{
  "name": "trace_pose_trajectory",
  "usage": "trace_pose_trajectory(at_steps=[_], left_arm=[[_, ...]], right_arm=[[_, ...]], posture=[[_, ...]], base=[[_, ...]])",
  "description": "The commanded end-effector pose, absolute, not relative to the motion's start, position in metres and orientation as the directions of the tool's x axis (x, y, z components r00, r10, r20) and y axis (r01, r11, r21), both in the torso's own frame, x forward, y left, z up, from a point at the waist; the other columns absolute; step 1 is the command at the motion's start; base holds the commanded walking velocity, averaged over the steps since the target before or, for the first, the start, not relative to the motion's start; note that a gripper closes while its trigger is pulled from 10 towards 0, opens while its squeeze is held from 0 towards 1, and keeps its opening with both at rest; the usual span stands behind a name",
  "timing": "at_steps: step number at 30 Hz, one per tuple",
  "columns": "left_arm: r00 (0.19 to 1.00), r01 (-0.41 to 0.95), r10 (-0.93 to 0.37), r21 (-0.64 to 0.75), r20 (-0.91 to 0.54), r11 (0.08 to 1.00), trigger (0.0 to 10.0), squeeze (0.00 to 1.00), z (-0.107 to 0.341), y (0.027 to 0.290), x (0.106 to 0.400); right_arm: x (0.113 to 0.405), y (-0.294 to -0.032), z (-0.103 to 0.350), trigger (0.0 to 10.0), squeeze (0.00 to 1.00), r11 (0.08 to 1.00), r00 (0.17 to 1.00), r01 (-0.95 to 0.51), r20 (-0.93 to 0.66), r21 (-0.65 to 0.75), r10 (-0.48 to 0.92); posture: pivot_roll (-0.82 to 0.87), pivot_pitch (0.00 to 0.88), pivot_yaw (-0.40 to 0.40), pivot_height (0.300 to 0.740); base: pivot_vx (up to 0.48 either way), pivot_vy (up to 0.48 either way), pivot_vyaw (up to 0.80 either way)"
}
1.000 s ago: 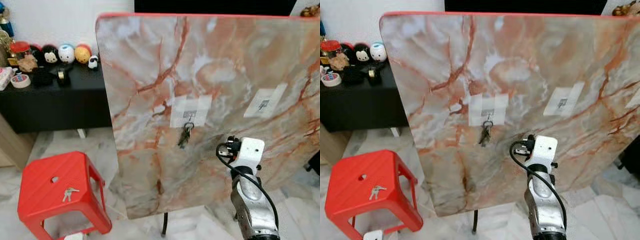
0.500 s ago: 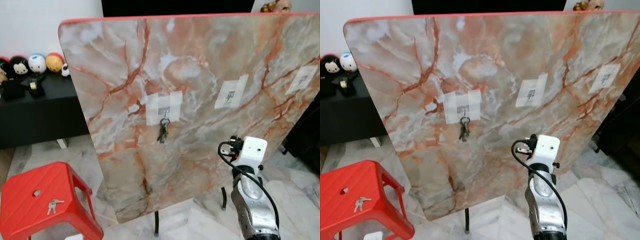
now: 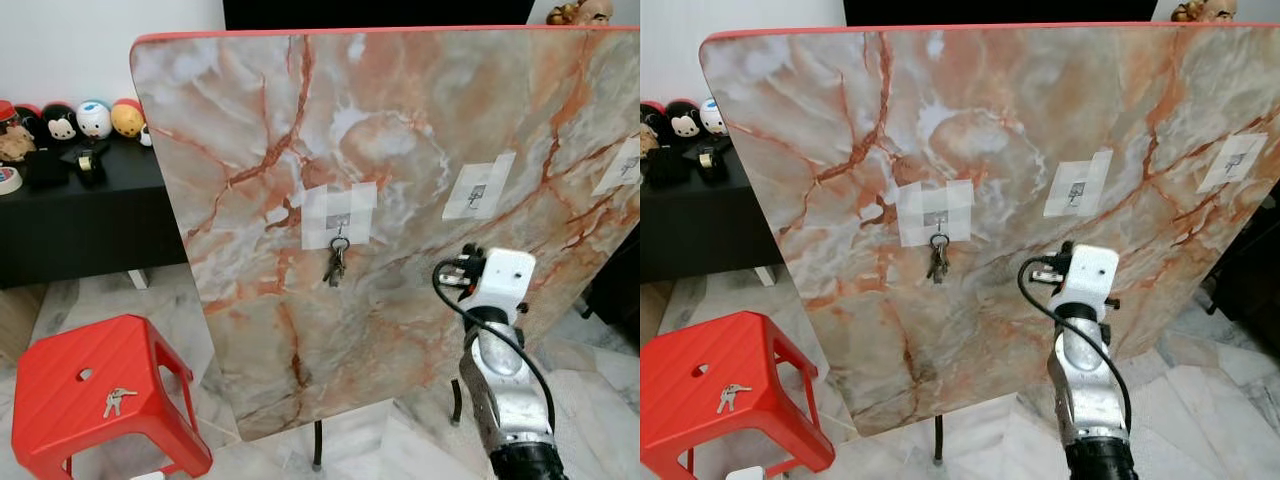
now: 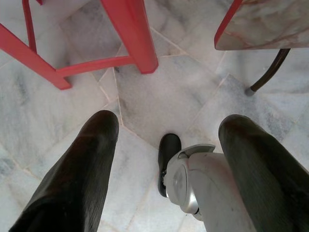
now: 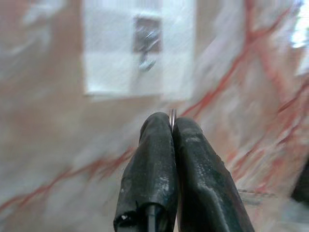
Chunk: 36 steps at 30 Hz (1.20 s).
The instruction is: Hang keys on a hook
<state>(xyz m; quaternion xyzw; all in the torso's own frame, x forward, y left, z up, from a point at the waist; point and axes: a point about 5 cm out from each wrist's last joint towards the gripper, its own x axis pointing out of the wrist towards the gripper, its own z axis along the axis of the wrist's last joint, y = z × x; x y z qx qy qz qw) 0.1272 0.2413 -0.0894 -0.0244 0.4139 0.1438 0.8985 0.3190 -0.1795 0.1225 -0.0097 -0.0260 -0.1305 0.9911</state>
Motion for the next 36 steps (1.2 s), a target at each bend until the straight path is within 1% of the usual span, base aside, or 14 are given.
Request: trace_pose_trajectory(at_steps=[1,9,19,24,25,36], left_arm=[[0.6,-0.275,0.232,0.075,-0.766,0.959,10.0,0.0,-0.092,0.24,0.123],[0.601,-0.274,0.233,0.076,-0.765,0.959,10.0,0.0,-0.092,0.24,0.123],[0.578,-0.278,0.237,0.085,-0.781,0.957,10.0,0.0,-0.093,0.243,0.117],[0.572,-0.281,0.239,0.087,-0.785,0.956,10.0,0.0,-0.093,0.244,0.116],[0.562,-0.284,0.241,0.089,-0.791,0.955,10.0,0.0,-0.094,0.245,0.114],[0.549,-0.288,0.241,0.09,-0.8,0.953,10.0,0.0,-0.095,0.247,0.111]], right_arm=[[0.322,-0.19,0.129,10.0,0.0,0.947,0.945,0.318,0.09,-0.033,-0.314],[0.328,-0.192,0.133,10.0,0.0,0.94,0.938,0.336,0.109,-0.055,-0.329],[0.347,-0.188,0.146,10.0,0.0,0.947,0.942,0.316,0.141,-0.064,-0.304],[0.354,-0.183,0.154,10.0,0.0,0.951,0.949,0.287,0.173,-0.116,-0.265],[0.356,-0.18,0.157,10.0,0.0,0.95,0.95,0.276,0.193,-0.149,-0.246],[0.361,-0.169,0.155,10.0,0.0,0.935,0.961,0.241,0.198,-0.261,-0.193]], posture=[[0.07,0.0,-0.067,0.74],[0.07,0.0,-0.064,0.74],[0.07,0.0,-0.061,0.74],[0.08,0.0,-0.061,0.74],[0.08,0.0,-0.063,0.74],[0.08,0.0,-0.064,0.74]], base=[[0.0,0.0,0.0],[0.0,0.0,0.0],[0.0,0.0,0.0],[0.0,0.0,0.0],[0.0,0.0,0.0],[0.0,0.0,0.0]])
